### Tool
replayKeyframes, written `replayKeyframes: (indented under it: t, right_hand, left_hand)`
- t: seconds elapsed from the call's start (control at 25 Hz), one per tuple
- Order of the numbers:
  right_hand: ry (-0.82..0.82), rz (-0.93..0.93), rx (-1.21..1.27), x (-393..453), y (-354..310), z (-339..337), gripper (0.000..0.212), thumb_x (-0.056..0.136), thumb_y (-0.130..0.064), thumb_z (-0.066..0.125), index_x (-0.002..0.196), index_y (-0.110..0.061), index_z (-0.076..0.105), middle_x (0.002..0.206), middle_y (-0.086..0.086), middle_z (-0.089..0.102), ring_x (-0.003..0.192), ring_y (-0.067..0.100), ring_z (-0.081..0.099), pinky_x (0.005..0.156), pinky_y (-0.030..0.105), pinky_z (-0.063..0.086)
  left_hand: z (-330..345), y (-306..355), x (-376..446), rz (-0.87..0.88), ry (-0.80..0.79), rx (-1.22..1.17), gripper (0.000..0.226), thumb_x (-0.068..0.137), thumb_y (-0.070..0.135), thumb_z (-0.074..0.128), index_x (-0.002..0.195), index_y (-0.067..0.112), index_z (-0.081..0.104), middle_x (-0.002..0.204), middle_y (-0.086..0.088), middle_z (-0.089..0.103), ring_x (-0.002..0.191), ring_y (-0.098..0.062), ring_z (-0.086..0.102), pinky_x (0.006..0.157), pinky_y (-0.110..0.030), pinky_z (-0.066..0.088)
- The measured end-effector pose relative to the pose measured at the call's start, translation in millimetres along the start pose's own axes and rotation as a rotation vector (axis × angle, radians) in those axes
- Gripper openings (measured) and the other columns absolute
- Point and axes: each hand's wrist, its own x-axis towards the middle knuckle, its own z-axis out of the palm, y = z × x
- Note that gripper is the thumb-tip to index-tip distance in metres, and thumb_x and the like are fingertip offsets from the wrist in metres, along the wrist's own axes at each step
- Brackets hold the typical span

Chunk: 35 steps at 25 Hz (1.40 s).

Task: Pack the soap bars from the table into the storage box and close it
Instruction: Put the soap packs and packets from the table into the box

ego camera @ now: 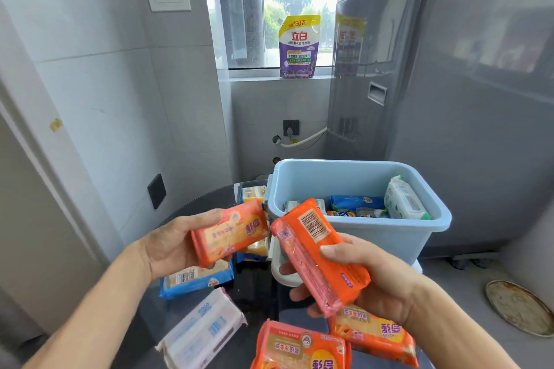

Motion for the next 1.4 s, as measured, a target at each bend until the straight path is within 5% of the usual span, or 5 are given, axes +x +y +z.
replayKeyframes:
  t: [0.48, 0.72, 0.92, 1.24, 1.4]
  right_hand:
    - [0.677, -0.387, -0.556, -23, -125, -65, 0.045, 0.067, -0.035, 0.079, 0.109, -0.019, 0.072, 0.106, 0.012, 0.075, 0.089, 0.025, 0.073, 0.073, 0.043, 0.061]
    - [0.912, -0.345, -0.781, 4, -124, -125, 0.012, 0.092, -0.03, 0.066, 0.1, -0.023, 0.061, 0.104, 0.008, 0.071, 0.085, 0.019, 0.069, 0.072, 0.037, 0.058]
    - [0.764, -0.367, -1.038, 7, -120, -143, 0.021, 0.092, -0.023, 0.067, 0.112, -0.027, 0.061, 0.097, -0.003, 0.071, 0.089, 0.021, 0.069, 0.074, 0.035, 0.055]
    - [0.554, -0.123, -1.831, 49, -131, -138, 0.052, 0.097, -0.031, 0.056, 0.146, -0.034, 0.04, 0.119, -0.005, 0.058, 0.107, 0.023, 0.056, 0.088, 0.039, 0.049]
    - [0.545, -0.004, -1.942, 45, -145, -141, 0.052, 0.098, -0.029, 0.052, 0.146, -0.042, 0.037, 0.111, -0.011, 0.051, 0.104, 0.02, 0.053, 0.085, 0.038, 0.049]
  left_hand:
    - [58, 80, 3, 0.628, 0.128, 0.279, 0.05, 0.066, 0.029, 0.076, 0.116, 0.021, 0.068, 0.114, -0.009, 0.071, 0.091, -0.025, 0.071, 0.068, -0.026, 0.058]
    - [124, 87, 122, 0.65, 0.315, 1.254, 0.032, 0.078, 0.031, 0.079, 0.107, 0.025, 0.067, 0.098, 0.004, 0.067, 0.088, -0.015, 0.065, 0.073, -0.028, 0.053]
    - [113, 66, 155, 0.501, 0.394, 1.841, 0.035, 0.078, 0.046, 0.068, 0.108, 0.034, 0.054, 0.095, 0.003, 0.057, 0.095, -0.021, 0.052, 0.087, -0.038, 0.031]
    - [113, 55, 148, 0.46, 0.59, 1.9, 0.028, 0.082, 0.045, 0.07, 0.102, 0.03, 0.056, 0.086, -0.001, 0.039, 0.064, -0.017, 0.007, 0.086, -0.043, 0.028]
    - [112, 52, 146, 0.434, 0.613, 1.895, 0.025, 0.083, 0.033, 0.071, 0.104, 0.031, 0.058, 0.095, -0.001, 0.046, 0.085, -0.018, 0.027, 0.086, -0.044, 0.03]
